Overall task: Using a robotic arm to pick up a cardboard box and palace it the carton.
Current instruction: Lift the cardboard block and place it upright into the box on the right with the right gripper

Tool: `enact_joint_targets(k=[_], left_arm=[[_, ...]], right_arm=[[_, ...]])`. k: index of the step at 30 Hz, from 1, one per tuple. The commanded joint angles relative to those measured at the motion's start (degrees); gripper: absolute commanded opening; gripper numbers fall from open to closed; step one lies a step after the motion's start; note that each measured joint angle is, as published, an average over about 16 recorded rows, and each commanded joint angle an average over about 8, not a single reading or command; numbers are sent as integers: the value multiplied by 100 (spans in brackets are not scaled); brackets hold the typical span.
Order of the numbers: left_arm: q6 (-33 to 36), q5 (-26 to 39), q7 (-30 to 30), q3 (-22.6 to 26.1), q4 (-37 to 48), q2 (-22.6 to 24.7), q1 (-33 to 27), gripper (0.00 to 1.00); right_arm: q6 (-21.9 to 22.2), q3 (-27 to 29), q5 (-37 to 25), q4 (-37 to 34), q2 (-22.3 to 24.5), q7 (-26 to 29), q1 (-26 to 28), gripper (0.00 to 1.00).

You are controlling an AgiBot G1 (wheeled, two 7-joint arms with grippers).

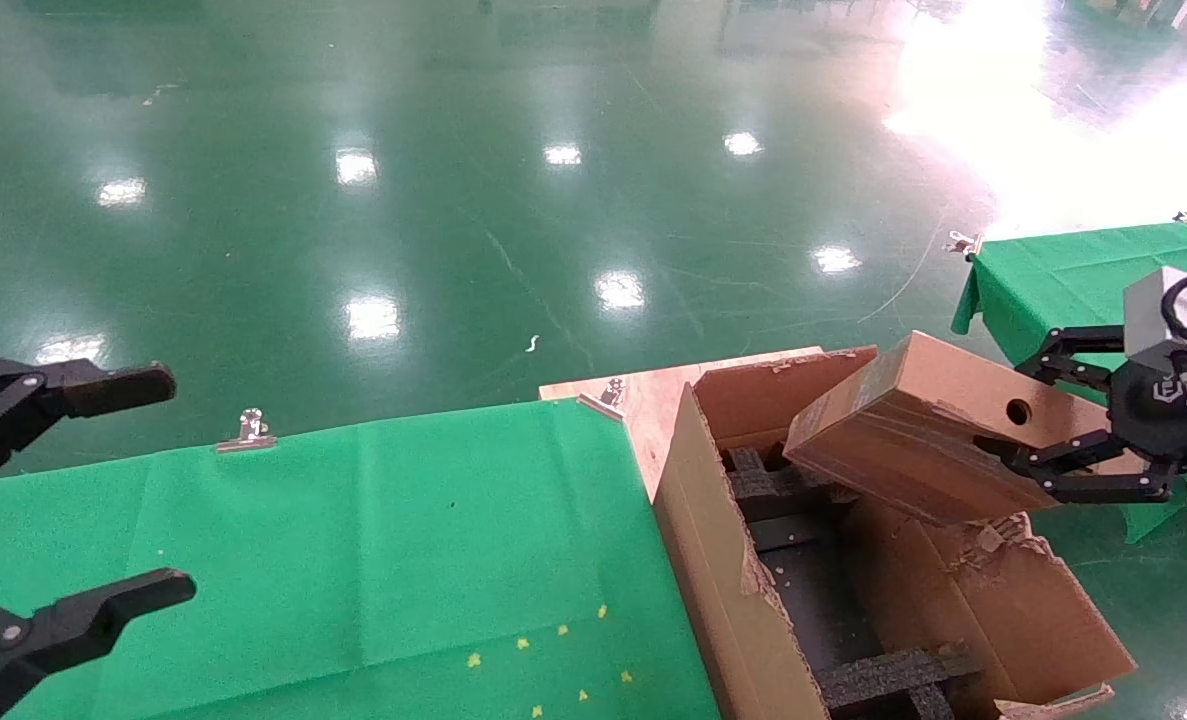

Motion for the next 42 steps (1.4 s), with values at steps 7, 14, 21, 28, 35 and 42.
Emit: enact_joint_targets(k=[7, 14, 21, 28, 35, 42], left_arm=[[-1, 0, 0, 0, 0, 0, 0, 100], [-1, 0, 0, 0, 0, 0, 0, 100], [-1, -1, 0, 0, 1, 0, 0, 100], [-2, 0, 0, 0, 2, -1, 1, 100], [-2, 0, 0, 0, 2, -1, 1, 100], [-2, 0, 1, 0, 2, -1, 1, 100]], right_arm=[[454, -165, 252, 61, 182, 475, -323, 0], [1629, -485, 689, 669, 700, 1621, -943, 0], [2823, -776, 1007, 1384, 1269, 2900, -1310, 0], [3258, -934, 1205, 1685, 1497, 3463, -1471, 0], [3299, -966, 1197, 1624, 1460, 3488, -1494, 0], [3910, -1219, 961, 1814, 1425, 3960, -1737, 0]])
